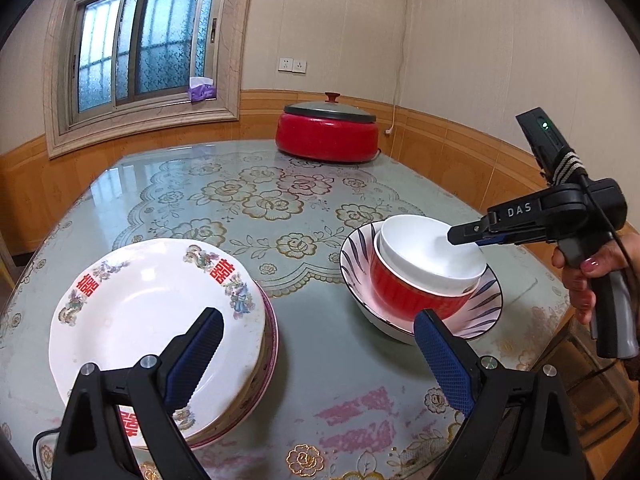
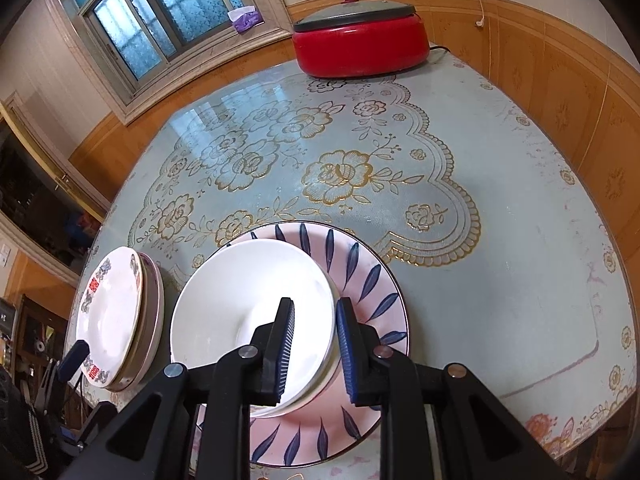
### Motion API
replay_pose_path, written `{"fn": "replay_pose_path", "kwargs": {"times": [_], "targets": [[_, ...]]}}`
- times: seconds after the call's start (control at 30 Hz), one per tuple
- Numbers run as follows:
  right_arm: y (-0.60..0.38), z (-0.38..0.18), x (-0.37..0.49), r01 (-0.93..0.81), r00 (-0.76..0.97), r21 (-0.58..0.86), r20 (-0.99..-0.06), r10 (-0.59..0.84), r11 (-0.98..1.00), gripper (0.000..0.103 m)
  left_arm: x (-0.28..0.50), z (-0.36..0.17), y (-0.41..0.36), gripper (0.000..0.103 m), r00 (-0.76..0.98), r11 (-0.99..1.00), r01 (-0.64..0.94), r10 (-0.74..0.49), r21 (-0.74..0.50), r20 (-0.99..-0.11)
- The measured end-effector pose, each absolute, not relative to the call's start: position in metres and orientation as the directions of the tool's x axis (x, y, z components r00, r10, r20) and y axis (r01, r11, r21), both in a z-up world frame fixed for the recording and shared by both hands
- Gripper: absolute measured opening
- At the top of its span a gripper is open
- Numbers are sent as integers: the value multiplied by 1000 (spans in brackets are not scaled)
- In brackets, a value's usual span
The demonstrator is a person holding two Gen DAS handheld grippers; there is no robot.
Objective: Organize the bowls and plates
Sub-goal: 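Open the right tool and release the white bowl inside the red bowl, then grasp the blue-striped plate rim with the left tool and tilt it up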
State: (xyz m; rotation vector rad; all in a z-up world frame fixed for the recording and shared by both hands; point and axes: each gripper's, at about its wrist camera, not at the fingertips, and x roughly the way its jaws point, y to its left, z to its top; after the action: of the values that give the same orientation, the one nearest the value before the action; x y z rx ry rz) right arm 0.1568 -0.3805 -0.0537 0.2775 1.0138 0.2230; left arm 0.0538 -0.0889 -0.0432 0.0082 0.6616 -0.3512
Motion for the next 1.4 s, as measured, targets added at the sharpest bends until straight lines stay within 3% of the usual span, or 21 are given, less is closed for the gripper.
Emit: {"fn": "replay_pose_path", "kwargs": {"times": [0.23,0.33,0.73,1.4], "targets": [[-384,-50,146,-62,548,325,-779,305,944,21,63,-47,-96,97,724,946,309,-301,-98,-621],[-387,-46,137,-65,588,297,-760,276,953,26,67,-47,-96,97,719,948,300,-297,-105,-628],[-427,-64,117,52,615,368,-744,260,929,26,96,-39,-99,99,698,946,249,-325,-209,-638],[-438,-100,127,37,568,461,-739,361,887,27,148,-64,-111,99,598,939,154,-337,-309,-727]]}}
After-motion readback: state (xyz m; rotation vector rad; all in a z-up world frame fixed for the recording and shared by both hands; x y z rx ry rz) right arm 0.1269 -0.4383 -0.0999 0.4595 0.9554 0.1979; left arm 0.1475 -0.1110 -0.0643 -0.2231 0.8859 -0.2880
